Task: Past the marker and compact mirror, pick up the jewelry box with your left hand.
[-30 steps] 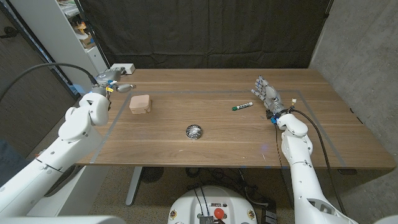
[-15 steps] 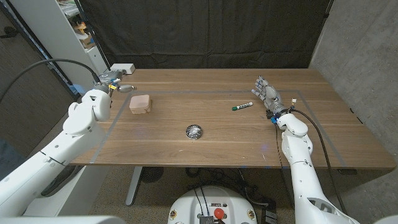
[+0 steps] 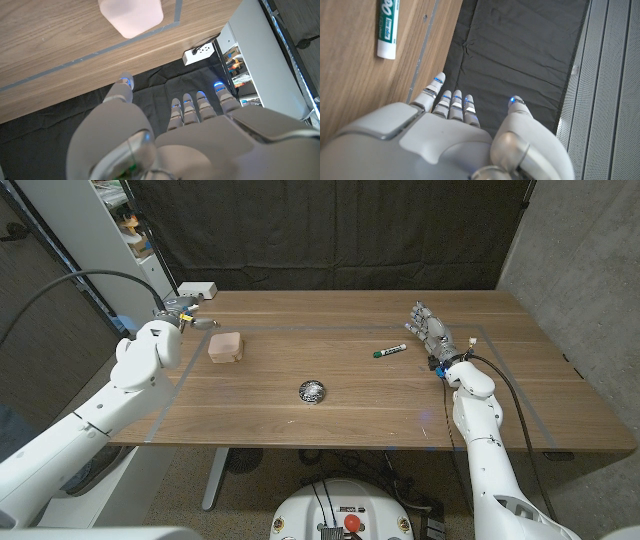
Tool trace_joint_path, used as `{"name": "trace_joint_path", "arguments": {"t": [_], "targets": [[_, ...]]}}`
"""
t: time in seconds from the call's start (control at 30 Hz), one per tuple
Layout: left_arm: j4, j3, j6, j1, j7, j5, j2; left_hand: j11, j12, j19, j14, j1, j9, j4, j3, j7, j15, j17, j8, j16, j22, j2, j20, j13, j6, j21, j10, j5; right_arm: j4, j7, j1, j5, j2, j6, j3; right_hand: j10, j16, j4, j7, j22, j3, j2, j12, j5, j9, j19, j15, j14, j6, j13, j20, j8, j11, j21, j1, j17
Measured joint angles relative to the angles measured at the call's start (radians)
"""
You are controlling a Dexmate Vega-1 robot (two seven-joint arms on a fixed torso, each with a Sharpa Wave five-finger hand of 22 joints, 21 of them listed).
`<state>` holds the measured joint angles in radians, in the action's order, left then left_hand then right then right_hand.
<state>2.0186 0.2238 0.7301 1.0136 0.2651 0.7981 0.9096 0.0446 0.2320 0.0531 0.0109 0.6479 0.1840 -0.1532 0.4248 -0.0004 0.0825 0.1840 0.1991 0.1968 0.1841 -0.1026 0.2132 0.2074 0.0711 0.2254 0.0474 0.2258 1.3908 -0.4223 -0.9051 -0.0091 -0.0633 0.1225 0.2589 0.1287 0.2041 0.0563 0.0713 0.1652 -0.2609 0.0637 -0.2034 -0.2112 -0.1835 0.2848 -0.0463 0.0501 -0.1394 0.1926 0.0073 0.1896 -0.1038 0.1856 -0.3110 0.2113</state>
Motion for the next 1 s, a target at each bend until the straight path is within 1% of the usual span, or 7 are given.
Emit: {"name": "trace_joint_path", "arguments": {"t": [0.17, 0.23, 0.33, 0.43, 0.57, 0.6, 1.0], "targets": [[-0.008, 0.009, 0.004, -0.01, 0.01, 0.0, 0.003, 0.007, 0.0, 0.0, 0.0, 0.0, 0.0, -0.003, -0.004, -0.003, 0.0, 0.0, 0.0, 0.0, 0.0, 0.0, 0.0, 0.0, -0.003, 0.0, -0.007, 0.0, -0.001, 0.002, 0.002, -0.002, 0.0, -0.001, -0.003, 0.0, 0.0, 0.0, 0.0, 0.0, 0.0, 0.0, 0.0, 0.0, 0.0, 0.0, 0.0, 0.0, 0.0, 0.0, 0.0, 0.0, 0.0, 0.0, 0.0, 0.0], [-0.025, 0.028, 0.005, -0.031, 0.018, 0.0, 0.006, 0.006, -0.001, 0.0, 0.0, -0.001, 0.0, -0.003, -0.004, -0.005, 0.0, 0.0, 0.0, 0.0, 0.0, -0.001, 0.0, 0.0, -0.005, 0.0, -0.008, 0.0, -0.002, 0.005, 0.002, -0.006, 0.0, -0.003, -0.004, 0.0, 0.0, 0.0, 0.0, 0.0, 0.0, 0.0, 0.0, 0.0, 0.0, 0.0, 0.0, 0.0, 0.0, 0.0, 0.0, 0.0, 0.0, 0.0, 0.0, 0.0], [-0.025, 0.028, 0.006, -0.031, 0.028, 0.0, 0.006, 0.002, -0.007, 0.003, 0.0, -0.005, 0.0, 0.001, -0.008, -0.005, 0.0, 0.0, 0.0, 0.0, 0.0, -0.005, -0.003, 0.0, -0.005, -0.004, -0.013, 0.004, -0.003, 0.005, 0.003, -0.006, 0.0, -0.003, -0.006, 0.0, 0.0, 0.0, 0.0, 0.0, 0.0, 0.0, 0.0, 0.0, 0.0, 0.0, 0.0, 0.0, 0.0, 0.0, 0.0, 0.0, 0.0, 0.0, 0.0, 0.0], [-0.053, 0.062, 0.006, -0.068, 0.04, 0.003, 0.007, 0.002, -0.007, 0.004, -0.003, -0.005, 0.0, 0.001, -0.007, -0.005, 0.003, 0.004, 0.0, 0.0, 0.0, -0.005, -0.004, 0.0, -0.005, -0.004, -0.013, 0.004, -0.003, 0.008, 0.003, -0.007, 0.0, -0.004, -0.007, 0.0, 0.0, 0.0, 0.0, 0.0, 0.0, 0.0, 0.0, 0.0, 0.0, 0.0, 0.0, 0.0, 0.0, 0.0, 0.0, 0.0, 0.0, 0.0, 0.0, 0.0], [-0.055, 0.065, 0.007, -0.071, 0.057, 0.008, 0.007, 0.007, -0.007, 0.004, -0.003, -0.005, 0.0, 0.001, -0.007, -0.001, 0.003, 0.005, 0.0, 0.0, 0.0, -0.005, -0.004, 0.004, -0.01, -0.004, -0.018, 0.004, -0.004, 0.008, 0.003, -0.007, -0.001, -0.004, -0.007, 0.0, 0.0, 0.0, 0.0, 0.0, 0.0, 0.0, 0.0, -0.004, 0.0, 0.0, 0.0, 0.0, 0.0, 0.0, 0.0, 0.0, 0.0, 0.0, 0.0, 0.0], [-0.076, 0.089, 0.007, -0.098, 0.061, 0.011, 0.006, 0.007, -0.007, 0.004, -0.003, -0.005, 0.0, 0.001, -0.007, 0.0, 0.003, 0.005, 0.0, 0.0, 0.0, -0.005, -0.004, 0.004, -0.011, -0.004, -0.018, 0.004, -0.004, 0.012, 0.003, -0.007, -0.002, -0.004, -0.007, 0.0, 0.0, 0.0, 0.0, 0.0, 0.0, 0.0, 0.0, -0.004, 0.0, 0.0, 0.0, 0.0, 0.0, 0.0, 0.0, 0.0, 0.0, 0.0, 0.0, 0.0], [-0.123, 0.144, 0.002, -0.149, 0.083, 0.027, -0.008, 0.002, -0.006, 0.009, -0.008, -0.005, 0.0, 0.005, -0.012, -0.005, 0.008, 0.005, -0.007, -0.006, 0.0, -0.013, 0.001, 0.004, -0.016, -0.004, -0.023, 0.007, -0.001, 0.017, 0.003, -0.007, -0.004, 0.0, -0.009, 0.0, 0.0, 0.0, 0.0, 0.0, 0.0, 0.0, 0.0, -0.004, 0.0, 0.0, 0.004, 0.004, 0.0, 0.0, 0.0, 0.0, 0.0, 0.0, 0.0, 0.0]]}}
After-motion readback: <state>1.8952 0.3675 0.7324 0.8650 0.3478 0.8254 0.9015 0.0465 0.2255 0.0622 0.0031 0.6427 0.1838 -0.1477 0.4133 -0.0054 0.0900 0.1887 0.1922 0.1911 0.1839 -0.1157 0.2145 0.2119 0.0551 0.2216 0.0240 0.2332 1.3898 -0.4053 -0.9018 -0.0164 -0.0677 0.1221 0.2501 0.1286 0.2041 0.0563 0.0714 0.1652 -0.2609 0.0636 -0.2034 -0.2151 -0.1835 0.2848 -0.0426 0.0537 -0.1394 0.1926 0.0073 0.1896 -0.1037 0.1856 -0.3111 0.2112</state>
